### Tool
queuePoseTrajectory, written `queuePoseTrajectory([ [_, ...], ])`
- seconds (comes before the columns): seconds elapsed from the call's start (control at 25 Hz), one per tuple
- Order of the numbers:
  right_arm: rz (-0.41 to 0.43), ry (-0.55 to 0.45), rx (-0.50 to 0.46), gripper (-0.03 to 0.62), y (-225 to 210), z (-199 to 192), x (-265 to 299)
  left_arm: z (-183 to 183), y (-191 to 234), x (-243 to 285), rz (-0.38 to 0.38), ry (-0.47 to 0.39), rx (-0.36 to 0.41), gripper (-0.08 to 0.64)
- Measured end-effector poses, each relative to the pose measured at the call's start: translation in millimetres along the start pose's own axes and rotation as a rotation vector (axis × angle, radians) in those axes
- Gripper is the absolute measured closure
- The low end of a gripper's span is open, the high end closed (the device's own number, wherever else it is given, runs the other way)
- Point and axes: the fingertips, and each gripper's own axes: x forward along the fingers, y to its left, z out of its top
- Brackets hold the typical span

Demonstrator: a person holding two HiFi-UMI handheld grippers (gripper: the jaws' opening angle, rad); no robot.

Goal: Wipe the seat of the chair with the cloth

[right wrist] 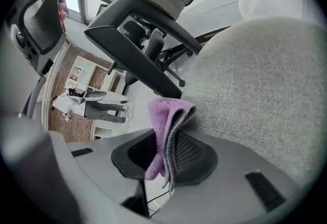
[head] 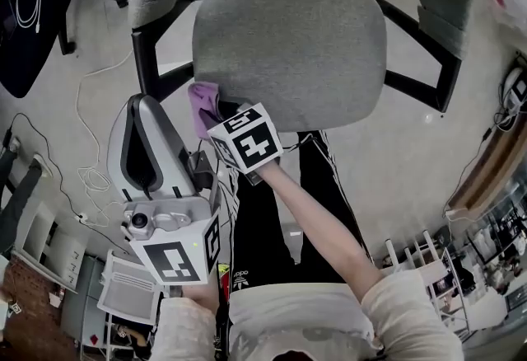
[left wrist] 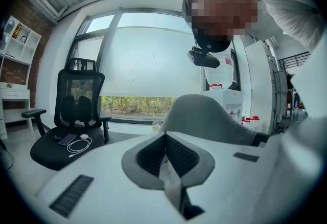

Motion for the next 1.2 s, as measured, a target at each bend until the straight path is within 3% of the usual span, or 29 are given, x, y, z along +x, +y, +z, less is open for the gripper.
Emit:
queuePoseTrajectory([
  [0.28, -0.085, 0.002, -0.07, 0.5, -18, -5, -4, -6, -2, 2, -0.012, 0.014, 0.009, 0.548],
  [0.76, -0.179, -0.006, -0.003, 0.5, -82, -24, -67, -2, -35, 11, -0.06, 0.002, 0.005, 0.548],
  [1.2, -0.352, -0.003, 0.01, 0.5, -165, -50, -156, -1, -66, 17, -0.098, 0.007, 0.016, 0.548],
])
